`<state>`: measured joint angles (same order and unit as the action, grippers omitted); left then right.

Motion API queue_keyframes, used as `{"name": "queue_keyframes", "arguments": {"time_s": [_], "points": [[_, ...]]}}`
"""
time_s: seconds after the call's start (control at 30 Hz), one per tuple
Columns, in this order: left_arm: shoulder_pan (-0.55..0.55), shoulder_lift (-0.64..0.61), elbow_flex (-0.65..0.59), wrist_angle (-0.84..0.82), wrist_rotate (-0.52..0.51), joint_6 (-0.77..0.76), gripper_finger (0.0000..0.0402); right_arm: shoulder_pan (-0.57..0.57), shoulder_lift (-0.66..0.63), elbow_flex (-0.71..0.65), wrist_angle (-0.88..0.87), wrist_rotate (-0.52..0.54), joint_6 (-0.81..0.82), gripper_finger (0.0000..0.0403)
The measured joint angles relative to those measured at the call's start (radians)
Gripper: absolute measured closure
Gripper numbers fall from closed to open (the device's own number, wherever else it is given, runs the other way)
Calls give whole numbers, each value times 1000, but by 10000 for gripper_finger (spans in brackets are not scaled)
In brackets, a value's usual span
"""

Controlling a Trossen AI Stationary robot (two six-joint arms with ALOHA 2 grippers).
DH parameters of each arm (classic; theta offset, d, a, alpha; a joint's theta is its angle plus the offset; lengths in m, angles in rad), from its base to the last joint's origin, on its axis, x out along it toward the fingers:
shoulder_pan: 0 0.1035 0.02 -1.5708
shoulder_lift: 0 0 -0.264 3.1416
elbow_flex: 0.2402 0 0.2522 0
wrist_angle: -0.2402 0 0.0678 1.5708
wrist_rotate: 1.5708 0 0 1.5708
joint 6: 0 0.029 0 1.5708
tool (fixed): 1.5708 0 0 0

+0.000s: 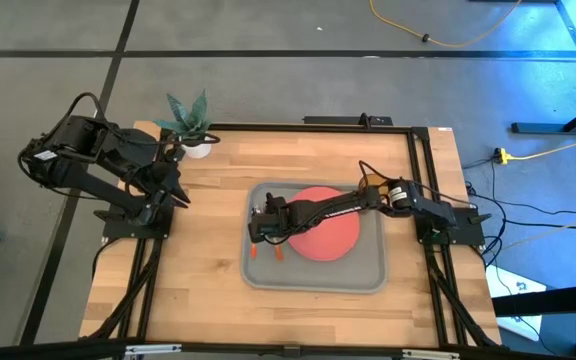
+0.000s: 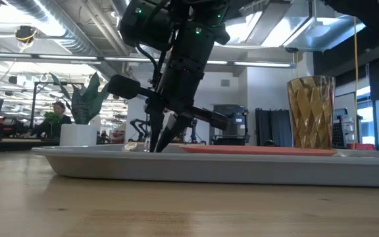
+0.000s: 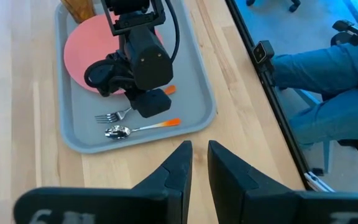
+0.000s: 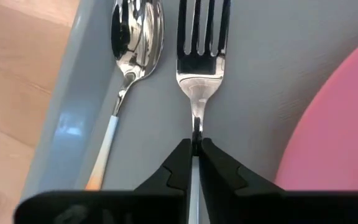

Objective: Pick and place plate/cup/fork/spoon on tray
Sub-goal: Adjust the orange fork

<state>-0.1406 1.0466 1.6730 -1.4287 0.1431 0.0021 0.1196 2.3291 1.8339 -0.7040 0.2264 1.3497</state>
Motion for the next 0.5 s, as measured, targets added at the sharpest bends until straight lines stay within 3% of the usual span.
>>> {"name": "queue_keyframes", "arguments": {"time_s": [0.5], "points": [[0,0,0,0,0,-4,356,0,3,0,5,7,-79,372]]}}
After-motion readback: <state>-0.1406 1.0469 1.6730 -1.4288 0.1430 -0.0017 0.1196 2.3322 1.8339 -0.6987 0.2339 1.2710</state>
